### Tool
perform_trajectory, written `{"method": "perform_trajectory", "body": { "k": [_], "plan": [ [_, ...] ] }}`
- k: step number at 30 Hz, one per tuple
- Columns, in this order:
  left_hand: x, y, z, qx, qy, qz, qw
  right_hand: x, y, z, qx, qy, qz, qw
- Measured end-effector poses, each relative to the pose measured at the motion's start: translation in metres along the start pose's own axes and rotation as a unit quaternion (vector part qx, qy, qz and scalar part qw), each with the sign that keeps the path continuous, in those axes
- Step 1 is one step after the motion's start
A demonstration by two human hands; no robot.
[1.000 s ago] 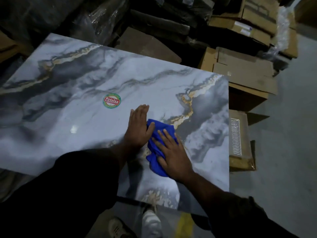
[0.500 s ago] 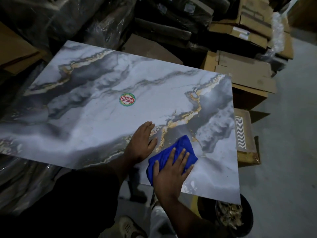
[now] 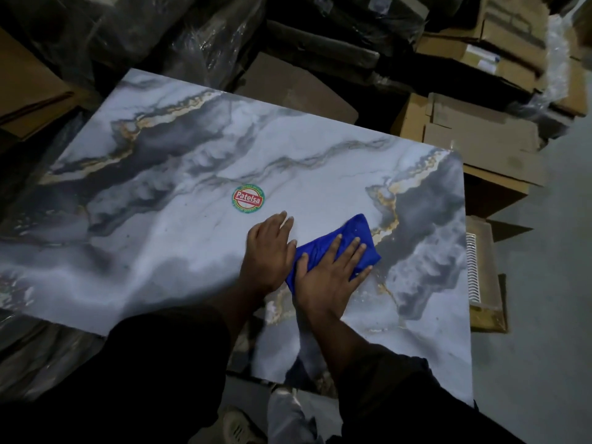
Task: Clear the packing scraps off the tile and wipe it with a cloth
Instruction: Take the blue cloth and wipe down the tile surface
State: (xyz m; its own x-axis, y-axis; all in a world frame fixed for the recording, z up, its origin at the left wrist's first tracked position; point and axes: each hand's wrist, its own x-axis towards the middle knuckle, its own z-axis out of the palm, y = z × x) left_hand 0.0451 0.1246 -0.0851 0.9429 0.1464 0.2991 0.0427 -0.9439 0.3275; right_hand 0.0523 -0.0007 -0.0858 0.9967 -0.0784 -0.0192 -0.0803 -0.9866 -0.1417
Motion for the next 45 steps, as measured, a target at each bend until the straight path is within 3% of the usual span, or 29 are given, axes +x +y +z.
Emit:
{"method": "perform_trajectory", "body": {
  "k": [11,23,28,32,34,40,45],
  "plan": [
    [0.099,-0.033,0.016,0.030,0.025,0.016,0.999,0.113,-0.040,0.004,-0.001,-0.007,0.039,0.999],
    [0.101,-0.039,0.022,0.021,-0.006,-0.006,1.000,0.276,-0.089,0.002,0.033,-0.012,0.074,0.997],
    [0.102,-0.040,0.020,0.016,-0.004,0.001,1.000,0.312,-0.086,-0.001,0.021,-0.026,-0.093,0.995],
    [0.101,-0.038,0.019,0.013,0.001,0.003,1.000,0.298,-0.062,-0.009,0.020,-0.054,-0.320,0.946],
    [0.100,-0.037,0.018,0.012,0.008,0.008,1.000,0.279,-0.051,-0.012,0.022,-0.071,-0.385,0.920],
    [0.103,-0.038,0.013,-0.053,0.017,-0.006,0.998,0.185,-0.014,-0.012,0.031,-0.072,-0.480,0.874],
    [0.097,-0.040,0.008,-0.094,0.047,-0.018,0.994,0.088,0.016,-0.009,0.039,-0.062,-0.456,0.887]
  ]
}}
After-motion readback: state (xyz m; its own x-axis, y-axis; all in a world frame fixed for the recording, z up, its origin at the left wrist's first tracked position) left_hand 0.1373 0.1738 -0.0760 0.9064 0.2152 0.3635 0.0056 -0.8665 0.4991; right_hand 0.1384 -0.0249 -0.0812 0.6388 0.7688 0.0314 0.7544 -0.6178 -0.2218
